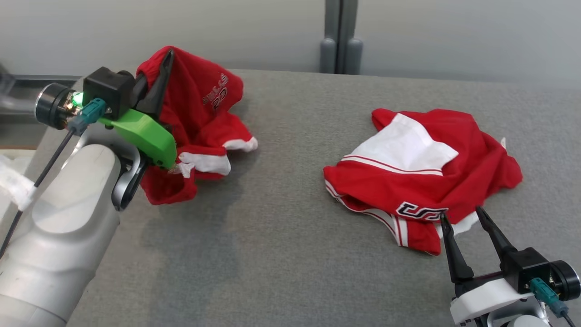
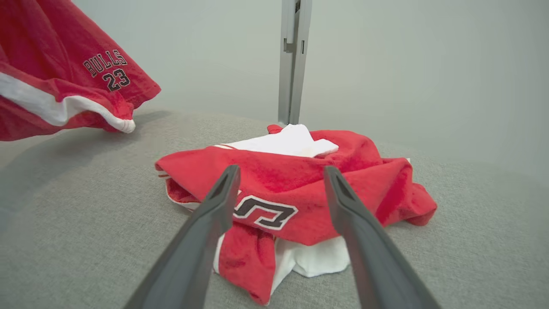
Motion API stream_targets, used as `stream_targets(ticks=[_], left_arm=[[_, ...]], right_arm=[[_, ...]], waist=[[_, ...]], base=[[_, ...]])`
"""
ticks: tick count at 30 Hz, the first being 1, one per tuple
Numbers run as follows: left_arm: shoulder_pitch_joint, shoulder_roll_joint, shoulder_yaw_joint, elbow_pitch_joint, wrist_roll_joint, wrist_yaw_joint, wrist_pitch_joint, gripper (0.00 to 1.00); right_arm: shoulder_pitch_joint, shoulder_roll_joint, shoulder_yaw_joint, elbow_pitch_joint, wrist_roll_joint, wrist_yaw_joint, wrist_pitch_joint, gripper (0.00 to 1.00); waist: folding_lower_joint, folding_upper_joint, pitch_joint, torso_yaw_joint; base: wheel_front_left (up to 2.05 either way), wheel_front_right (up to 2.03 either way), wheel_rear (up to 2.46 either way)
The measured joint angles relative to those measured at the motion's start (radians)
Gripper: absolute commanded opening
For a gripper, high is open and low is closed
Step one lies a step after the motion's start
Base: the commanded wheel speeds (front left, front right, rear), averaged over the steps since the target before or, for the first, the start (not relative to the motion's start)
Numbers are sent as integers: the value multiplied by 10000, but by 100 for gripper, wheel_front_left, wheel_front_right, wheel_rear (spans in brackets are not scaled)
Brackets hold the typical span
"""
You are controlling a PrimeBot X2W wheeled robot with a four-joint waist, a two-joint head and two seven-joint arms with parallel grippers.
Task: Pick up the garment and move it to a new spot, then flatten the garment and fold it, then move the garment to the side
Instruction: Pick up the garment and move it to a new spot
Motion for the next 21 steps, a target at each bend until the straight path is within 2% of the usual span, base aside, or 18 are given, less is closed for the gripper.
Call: stream_targets(ticks=[12, 18, 21], left_arm=[[1021, 1068, 178, -1540, -198, 487, 372, 0], [1012, 1296, 468, -1770, -391, 663, 370, 0], [483, 1494, 675, -1607, -320, 740, 336, 0]], right_arm=[[32, 2, 42, -33, 8, -2, 0, 100], [-145, 4, 92, -104, -267, -2, 0, 100], [-388, 4, 192, -144, -523, -2, 0, 100]], waist=[[0, 0, -484, 1717], [0, 0, -257, 1919], [0, 1, -19, 1867]], base=[[0, 0, 0], [0, 0, 0], [0, 0, 0]])
